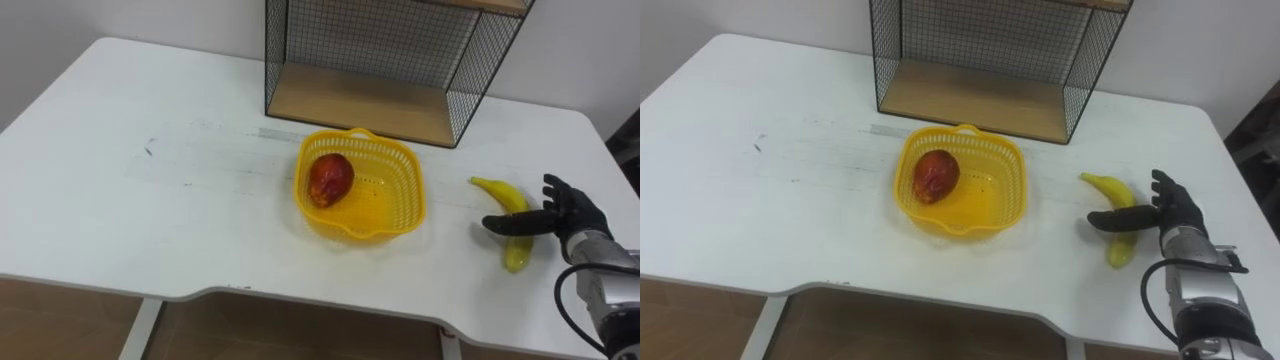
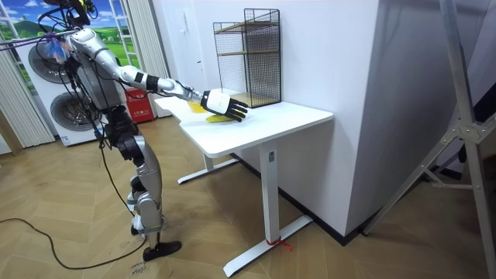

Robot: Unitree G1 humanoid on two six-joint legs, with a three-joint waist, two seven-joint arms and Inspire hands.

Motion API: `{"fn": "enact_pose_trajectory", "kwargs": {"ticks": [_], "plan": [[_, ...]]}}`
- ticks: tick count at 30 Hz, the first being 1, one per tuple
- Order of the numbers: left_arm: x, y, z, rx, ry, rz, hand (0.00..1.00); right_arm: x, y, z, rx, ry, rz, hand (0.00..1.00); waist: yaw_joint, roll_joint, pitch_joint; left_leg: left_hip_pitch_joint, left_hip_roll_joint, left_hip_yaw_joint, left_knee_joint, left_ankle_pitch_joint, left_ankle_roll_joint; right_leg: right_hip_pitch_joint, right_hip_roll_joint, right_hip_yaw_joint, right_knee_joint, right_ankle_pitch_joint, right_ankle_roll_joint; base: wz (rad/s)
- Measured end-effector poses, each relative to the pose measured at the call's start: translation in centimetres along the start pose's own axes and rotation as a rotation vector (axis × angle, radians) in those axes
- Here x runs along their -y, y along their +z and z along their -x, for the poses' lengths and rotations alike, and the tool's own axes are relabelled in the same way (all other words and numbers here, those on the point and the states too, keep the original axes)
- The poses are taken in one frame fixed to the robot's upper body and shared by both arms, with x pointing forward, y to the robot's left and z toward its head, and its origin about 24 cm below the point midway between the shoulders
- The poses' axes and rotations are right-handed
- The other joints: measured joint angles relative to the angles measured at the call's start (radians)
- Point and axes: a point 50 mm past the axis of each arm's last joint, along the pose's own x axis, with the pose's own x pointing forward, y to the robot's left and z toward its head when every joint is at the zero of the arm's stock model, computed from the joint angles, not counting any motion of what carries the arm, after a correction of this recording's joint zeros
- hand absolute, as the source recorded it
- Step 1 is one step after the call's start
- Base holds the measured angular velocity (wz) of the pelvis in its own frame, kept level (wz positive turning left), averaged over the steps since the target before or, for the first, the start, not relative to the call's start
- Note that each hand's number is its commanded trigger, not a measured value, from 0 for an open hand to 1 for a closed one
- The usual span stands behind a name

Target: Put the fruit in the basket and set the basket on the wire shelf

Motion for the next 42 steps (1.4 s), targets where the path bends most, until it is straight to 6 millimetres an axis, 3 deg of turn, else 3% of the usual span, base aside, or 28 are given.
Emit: {"fn": "enact_pose_trajectory", "kwargs": {"ticks": [5, 16, 25, 27, 29, 30, 36, 42], "plan": [[0.0, -0.2, -0.1, -0.028, -0.001, 0.001, 0.00, -0.1, -0.3, 0.0, -0.016, 0.031, 0.103, 0.00, 0.000, -0.014, -0.0044, 0.002, 0.000, 0.000, 0.001, 0.000, 0.000, 0.000, 0.000, -0.001, 0.000, 0.000, 0.000, 0.00], [0.0, 0.2, -0.1, -0.026, 0.008, 0.002, 0.00, 0.0, -0.4, 0.0, -0.042, 0.072, 0.235, 0.00, 0.010, -0.020, -0.0027, 0.002, 0.001, -0.002, 0.003, 0.000, 0.000, 0.004, 0.000, -0.005, 0.002, 0.000, 0.000, 0.01], [-0.1, 0.4, -0.1, -0.020, -0.005, 0.011, 0.00, 0.4, 0.0, -0.1, -0.086, 0.099, 0.306, 0.00, 0.030, -0.038, -0.0015, 0.001, 0.001, 0.000, -0.002, 0.000, 0.000, 0.000, 0.001, -0.004, 0.000, 0.000, 0.000, 0.00], [0.0, 0.4, -0.1, -0.019, -0.011, 0.011, 0.00, 0.5, 0.0, -0.1, -0.090, 0.103, 0.317, 0.31, 0.030, -0.037, -0.0014, 0.001, 0.001, 0.000, -0.003, 0.000, 0.000, 0.000, 0.001, -0.004, 0.000, 0.000, 0.000, 0.00], [0.0, 0.5, -0.2, -0.016, -0.019, 0.011, 0.00, 0.4, 0.1, -0.1, -0.091, 0.105, 0.327, 0.93, 0.030, -0.036, -0.0012, 0.002, 0.002, 0.000, -0.003, 0.000, 0.000, 0.000, 0.002, -0.004, 0.000, 0.000, 0.000, 0.00], [0.0, 0.6, -0.2, -0.015, -0.021, 0.011, 0.00, 0.4, 0.1, -0.1, -0.090, 0.104, 0.335, 1.00, 0.030, -0.035, -0.0014, 0.002, 0.002, 0.000, -0.003, 0.000, 0.000, 0.000, 0.002, -0.004, 0.000, 0.000, 0.000, 0.00], [0.1, 0.6, -0.2, -0.014, -0.041, 0.011, 0.00, 2.1, 0.8, -0.1, -0.098, 0.042, 0.407, 1.00, 0.035, -0.019, -0.0019, 0.003, 0.005, 0.001, -0.004, 0.000, -0.001, 0.000, 0.005, -0.004, 0.000, 0.001, -0.001, 0.00], [0.1, 0.9, -0.2, -0.008, -0.045, 0.011, 0.00, 2.4, 0.6, -0.1, -0.124, 0.034, 0.417, 1.00, 0.053, -0.018, -0.0014, 0.003, 0.006, 0.001, -0.004, 0.000, -0.002, -0.001, 0.006, -0.003, -0.001, 0.001, -0.001, 0.00]]}}
